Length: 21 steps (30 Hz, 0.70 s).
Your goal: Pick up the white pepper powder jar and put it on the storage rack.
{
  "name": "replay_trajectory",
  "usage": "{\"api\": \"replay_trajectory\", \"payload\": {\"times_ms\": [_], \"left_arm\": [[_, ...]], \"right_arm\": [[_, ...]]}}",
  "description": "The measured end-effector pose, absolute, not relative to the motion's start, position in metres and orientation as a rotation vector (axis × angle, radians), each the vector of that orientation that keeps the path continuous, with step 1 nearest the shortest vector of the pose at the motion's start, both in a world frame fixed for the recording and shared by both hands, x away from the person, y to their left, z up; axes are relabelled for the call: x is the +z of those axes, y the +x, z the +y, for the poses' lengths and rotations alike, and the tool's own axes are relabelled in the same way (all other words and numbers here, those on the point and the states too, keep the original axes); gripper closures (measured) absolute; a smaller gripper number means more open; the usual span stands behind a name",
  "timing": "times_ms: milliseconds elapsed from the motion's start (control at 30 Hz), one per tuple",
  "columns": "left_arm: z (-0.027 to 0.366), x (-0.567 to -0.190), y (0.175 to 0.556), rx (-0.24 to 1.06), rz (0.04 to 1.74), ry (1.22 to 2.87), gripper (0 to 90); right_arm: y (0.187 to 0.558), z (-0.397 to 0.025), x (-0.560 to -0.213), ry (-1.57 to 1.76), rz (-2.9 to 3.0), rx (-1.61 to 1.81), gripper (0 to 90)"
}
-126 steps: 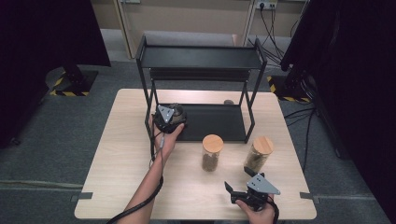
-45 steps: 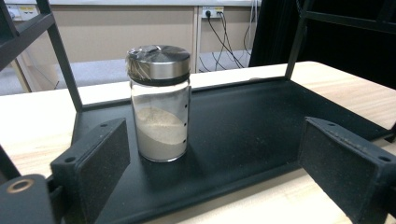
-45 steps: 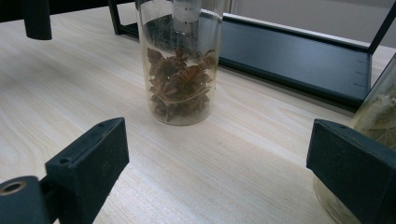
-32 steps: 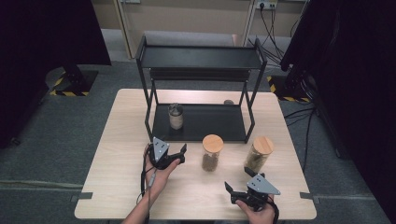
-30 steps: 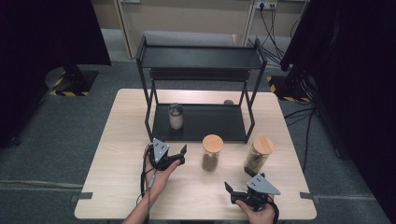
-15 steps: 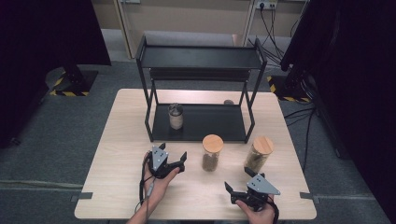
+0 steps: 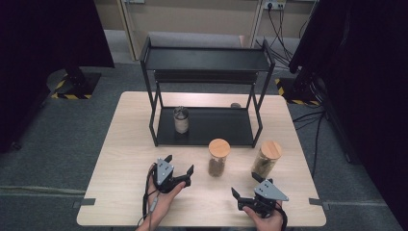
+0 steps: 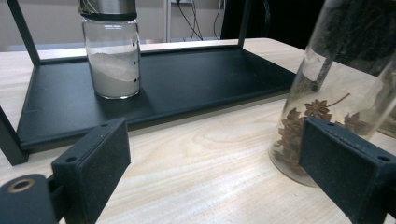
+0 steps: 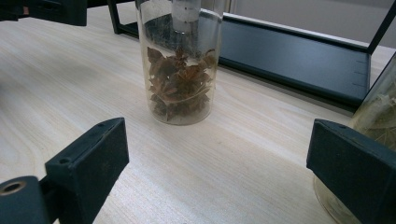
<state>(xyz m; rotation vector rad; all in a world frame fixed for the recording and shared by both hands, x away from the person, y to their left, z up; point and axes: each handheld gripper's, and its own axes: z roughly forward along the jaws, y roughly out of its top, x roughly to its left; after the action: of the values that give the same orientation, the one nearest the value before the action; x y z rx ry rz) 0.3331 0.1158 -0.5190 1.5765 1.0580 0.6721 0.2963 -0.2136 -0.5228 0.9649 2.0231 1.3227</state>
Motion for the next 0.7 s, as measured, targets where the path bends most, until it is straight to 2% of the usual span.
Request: {"api": "replay_trajectory", "payload": {"times_ms": [700], "left_arm": [[0.117, -0.529, 0.32, 0.669, 1.067, 1.566, 8.7]], "right_arm": [[0.296, -0.214, -0.523, 0.965, 2.026, 1.322, 5.6]]}}
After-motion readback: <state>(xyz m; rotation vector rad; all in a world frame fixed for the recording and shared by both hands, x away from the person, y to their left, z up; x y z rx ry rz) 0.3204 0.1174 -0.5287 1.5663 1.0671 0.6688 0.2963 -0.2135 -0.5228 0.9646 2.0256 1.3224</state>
